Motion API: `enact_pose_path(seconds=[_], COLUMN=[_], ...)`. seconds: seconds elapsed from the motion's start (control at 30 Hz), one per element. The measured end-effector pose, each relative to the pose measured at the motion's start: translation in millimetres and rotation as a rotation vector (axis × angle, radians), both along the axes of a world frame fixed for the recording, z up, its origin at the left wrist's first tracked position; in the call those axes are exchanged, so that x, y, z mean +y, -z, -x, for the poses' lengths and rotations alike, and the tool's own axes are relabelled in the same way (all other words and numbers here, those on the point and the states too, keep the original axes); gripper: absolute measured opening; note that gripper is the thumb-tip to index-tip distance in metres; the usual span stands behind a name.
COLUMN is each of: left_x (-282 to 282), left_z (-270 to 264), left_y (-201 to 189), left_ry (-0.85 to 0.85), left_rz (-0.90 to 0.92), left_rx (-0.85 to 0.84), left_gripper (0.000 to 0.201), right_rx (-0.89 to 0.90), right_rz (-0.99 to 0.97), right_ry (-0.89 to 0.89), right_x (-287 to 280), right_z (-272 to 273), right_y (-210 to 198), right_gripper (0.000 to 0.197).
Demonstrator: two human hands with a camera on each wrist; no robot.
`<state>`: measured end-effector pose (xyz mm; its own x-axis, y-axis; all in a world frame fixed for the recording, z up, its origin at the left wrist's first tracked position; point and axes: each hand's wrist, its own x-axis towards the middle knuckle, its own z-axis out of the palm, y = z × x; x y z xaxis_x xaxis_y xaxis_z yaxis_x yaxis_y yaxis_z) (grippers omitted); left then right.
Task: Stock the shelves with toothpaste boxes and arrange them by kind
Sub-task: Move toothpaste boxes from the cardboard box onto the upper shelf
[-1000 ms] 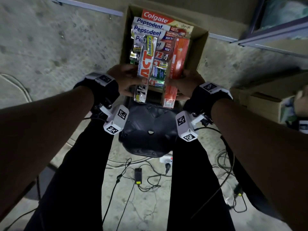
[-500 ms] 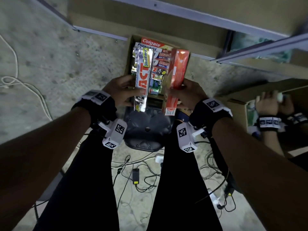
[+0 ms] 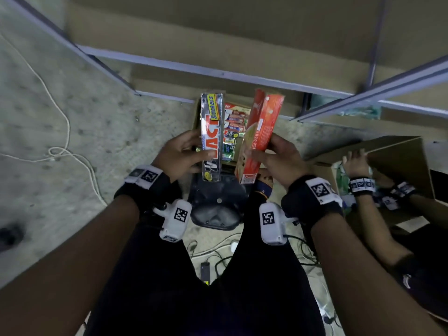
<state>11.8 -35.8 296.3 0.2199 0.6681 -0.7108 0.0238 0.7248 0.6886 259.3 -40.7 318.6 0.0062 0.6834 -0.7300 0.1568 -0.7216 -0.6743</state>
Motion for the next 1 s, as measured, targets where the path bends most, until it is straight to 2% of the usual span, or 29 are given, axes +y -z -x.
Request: enact_pose_path(seconds=[0.2, 0.37, 0.5, 0.67, 0.83, 1.0], left_x=[0, 5, 8, 18, 44, 88], left_z=[5, 8, 13, 21, 24, 22], left_y=[-69, -120, -154, -188, -220, -271], left_ry=[0.026, 0.059, 0.074, 0.043, 0.024, 0.035], left_rz=[-0.134, -0.260, -0.370, -0.488, -0.611, -0.750], left_rx=[0.003, 0.024, 0.042, 0.067, 0.087, 0.116], left_gripper=[0.060, 0.053, 0.050, 0.056, 0.061, 0.060], right_rx=[-0.015, -0.052, -0.069, -0.049, 0.012, 0.014], right_rz=[-0.142, -0.235, -0.308, -0.425, -0.521, -0.598], right_ry=[-0.035, -0.114, -0.139, -0.160, -0.104, -0.119], right_x=[-1, 0, -1, 3, 15, 48], right_z=[-4, -7, -10, -13, -11, -4], right_y=[-70, -126, -160, -199, -236, -281], right_gripper=[0.041, 0.043, 0.043, 0.042, 0.046, 0.042])
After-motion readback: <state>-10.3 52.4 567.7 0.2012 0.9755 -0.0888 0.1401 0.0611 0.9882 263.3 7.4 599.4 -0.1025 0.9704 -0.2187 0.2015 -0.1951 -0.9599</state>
